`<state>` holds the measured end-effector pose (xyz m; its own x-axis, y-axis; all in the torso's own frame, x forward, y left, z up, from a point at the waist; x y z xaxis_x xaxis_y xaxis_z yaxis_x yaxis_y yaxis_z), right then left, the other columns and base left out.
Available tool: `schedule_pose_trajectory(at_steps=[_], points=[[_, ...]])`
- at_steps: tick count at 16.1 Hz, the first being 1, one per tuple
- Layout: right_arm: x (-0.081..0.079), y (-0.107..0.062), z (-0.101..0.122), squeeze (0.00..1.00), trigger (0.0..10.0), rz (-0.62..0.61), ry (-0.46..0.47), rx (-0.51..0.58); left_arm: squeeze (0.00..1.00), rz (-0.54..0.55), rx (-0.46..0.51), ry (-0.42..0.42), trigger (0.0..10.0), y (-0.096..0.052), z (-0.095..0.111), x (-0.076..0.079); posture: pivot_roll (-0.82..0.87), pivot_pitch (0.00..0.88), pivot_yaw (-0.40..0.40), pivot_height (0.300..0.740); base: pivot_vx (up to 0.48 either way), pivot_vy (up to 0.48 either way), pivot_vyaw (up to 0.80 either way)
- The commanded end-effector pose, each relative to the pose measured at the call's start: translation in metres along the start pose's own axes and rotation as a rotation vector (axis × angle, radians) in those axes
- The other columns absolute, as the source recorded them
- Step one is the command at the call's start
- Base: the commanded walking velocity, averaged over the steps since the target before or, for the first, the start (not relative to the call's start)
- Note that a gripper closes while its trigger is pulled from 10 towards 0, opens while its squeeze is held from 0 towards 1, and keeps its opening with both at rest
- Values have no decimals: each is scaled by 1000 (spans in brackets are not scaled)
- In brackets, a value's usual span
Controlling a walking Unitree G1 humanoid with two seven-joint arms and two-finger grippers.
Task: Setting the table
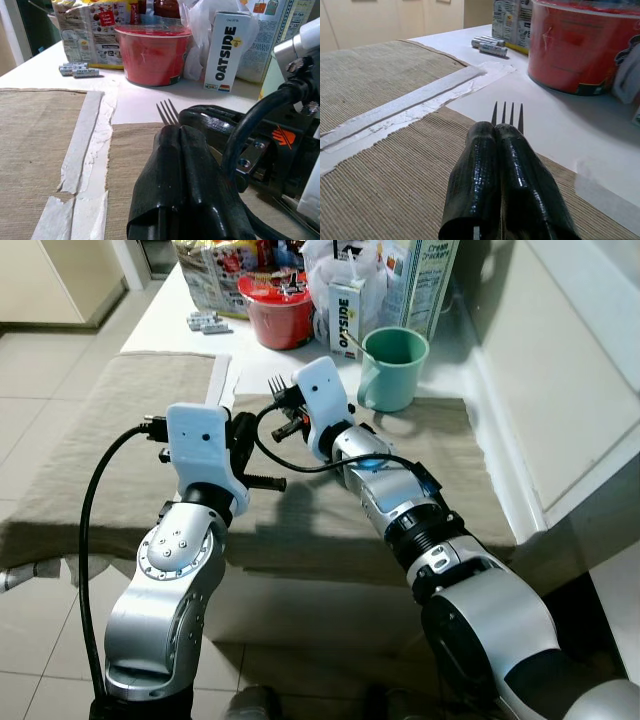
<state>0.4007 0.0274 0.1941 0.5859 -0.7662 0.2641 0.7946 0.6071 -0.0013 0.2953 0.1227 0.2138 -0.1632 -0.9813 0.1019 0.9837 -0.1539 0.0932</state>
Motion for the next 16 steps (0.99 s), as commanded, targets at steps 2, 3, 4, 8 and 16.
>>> schedule_pose_trajectory(at_steps=[2,3,4,8,16], points=[[-14,1,-9,1000,10000,14,4,-41,0,-24,10,4,10000,-1,4,5,63,66,27,740,0,0,0],[-13,1,-10,1000,10000,12,0,-46,0,-24,10,4,10000,-1,4,5,63,66,27,740,0,0,0],[-12,0,-11,1000,10000,8,1,-49,0,-24,10,5,10000,-1,4,5,63,66,27,740,0,0,0],[-7,-1,-15,1000,10000,-13,-1,-60,0,-26,10,4,10000,0,3,6,57,66,27,740,0,0,0],[-2,-5,-23,1000,10000,-46,23,-80,0,-29,5,8,10000,1,2,5,53,69,35,740,0,0,0]])
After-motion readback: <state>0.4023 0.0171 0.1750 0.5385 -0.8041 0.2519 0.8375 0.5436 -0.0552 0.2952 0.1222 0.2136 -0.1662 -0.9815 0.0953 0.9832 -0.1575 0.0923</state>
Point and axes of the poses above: a point about 5 cm out from each wrist's last joint towards the gripper, its own y axis pointing out of the wrist towards the gripper, its own z axis along the axis of the wrist's last joint, x = y × z, the point moved 3 cm from there along y, pointing out of the wrist towards the gripper, and after that the axes turned 5 degrees about -y, right-handed, at the moved point
